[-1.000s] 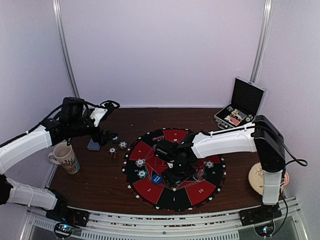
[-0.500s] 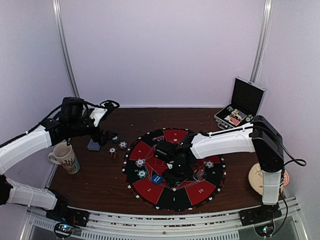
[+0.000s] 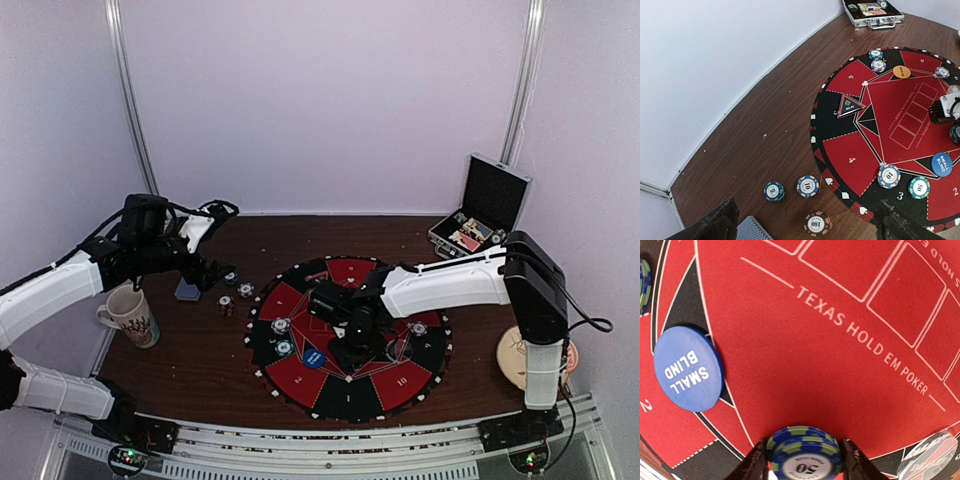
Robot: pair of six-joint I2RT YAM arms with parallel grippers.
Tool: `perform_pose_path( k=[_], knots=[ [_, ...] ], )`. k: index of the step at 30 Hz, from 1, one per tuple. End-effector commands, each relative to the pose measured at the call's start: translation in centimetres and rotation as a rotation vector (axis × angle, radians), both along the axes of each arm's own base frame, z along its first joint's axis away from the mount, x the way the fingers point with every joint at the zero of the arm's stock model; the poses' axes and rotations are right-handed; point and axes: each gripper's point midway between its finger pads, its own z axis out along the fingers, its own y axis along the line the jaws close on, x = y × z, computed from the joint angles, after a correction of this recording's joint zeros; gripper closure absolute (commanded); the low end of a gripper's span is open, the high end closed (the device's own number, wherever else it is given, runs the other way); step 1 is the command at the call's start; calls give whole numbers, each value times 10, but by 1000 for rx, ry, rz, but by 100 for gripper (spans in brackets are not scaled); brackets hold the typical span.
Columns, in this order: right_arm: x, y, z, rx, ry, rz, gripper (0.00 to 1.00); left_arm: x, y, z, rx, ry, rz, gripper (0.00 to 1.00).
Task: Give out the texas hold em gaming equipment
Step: Pick up the pile of poker chips from the poker table mat.
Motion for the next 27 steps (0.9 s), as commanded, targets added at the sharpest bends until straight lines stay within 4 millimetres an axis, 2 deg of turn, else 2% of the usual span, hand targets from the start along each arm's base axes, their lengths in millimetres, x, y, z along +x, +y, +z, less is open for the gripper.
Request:
perform_pose_path(
  k=[1, 6, 12, 14, 18, 27],
  knots=[
    [-1, -11, -4, -49, 9, -13, 58, 3, 3, 12, -25, -49, 22, 2],
    [-1, -11, -2, -47, 13, -14, 66, 4, 4, 12, -24, -49, 27, 2],
    [-1, -9, 3, -36, 11, -13, 87, 4, 4, 13, -24, -52, 27, 2],
    [2, -9, 9, -34, -5, -16, 91, 4, 4, 13, -24, -51, 28, 2],
    [8, -9, 24, -22, -42, -30, 95, 4, 4, 12, -24, -51, 27, 2],
    [13, -19, 42, -5, -80, -60, 97, 4, 4, 10, -22, -46, 27, 2]
  ],
)
